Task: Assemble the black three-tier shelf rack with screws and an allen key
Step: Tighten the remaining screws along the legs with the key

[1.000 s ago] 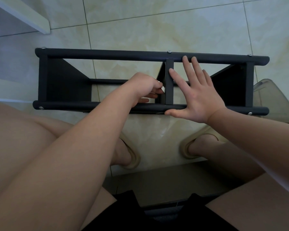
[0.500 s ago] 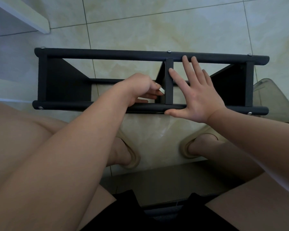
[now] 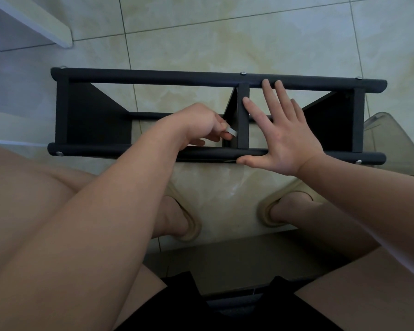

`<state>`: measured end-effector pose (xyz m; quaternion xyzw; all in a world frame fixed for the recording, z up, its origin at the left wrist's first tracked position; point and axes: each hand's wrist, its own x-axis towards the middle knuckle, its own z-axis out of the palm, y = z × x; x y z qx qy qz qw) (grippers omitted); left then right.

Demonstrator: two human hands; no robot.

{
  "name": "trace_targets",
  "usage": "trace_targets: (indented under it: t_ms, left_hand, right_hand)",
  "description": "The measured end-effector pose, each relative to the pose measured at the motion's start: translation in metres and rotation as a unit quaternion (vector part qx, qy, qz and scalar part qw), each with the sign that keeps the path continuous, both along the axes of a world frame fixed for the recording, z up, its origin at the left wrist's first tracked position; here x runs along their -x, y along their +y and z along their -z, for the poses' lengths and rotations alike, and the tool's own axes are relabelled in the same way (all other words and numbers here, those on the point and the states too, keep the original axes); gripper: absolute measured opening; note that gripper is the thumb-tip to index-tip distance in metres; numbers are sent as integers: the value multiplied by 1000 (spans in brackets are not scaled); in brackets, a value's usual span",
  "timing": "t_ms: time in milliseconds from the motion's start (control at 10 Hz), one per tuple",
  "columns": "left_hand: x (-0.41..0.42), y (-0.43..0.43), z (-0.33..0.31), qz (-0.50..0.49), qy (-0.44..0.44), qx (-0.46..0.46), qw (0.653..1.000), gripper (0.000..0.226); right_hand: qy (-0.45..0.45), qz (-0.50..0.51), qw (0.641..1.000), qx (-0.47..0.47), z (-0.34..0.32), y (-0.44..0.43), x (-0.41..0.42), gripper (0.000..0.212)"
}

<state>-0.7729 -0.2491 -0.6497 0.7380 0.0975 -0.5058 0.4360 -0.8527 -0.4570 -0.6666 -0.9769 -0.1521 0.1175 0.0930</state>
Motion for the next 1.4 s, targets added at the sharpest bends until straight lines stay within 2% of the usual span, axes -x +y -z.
trace_targets:
  t_ms: [600,900,1100,1200,1300,1400]
  left_hand:
    - [1,5,-6,74,-6,-32,997,20]
    - [5,7,-3,141,-74,-60,985,31]
    - [2,9,0,161,-90,-77,980,26]
    - [-4,12,-3,166,-139,-99,971,24]
    - [-10,13,-5,160,-184,-90,966,29]
    - [-9,9,-6,147,-183,-51,971,27]
  right_hand:
    - [8,4,1000,4,-3,1,0,114]
    - [9,3,1000,5,-3,1,1,114]
    - [6,5,1000,-1,-2,1,0,114]
    - [6,5,1000,-2,-2,1,1,114]
    - [4,5,1000,-2,-1,1,1,114]
    - [-2,3,1000,-3,-1,1,0,114]
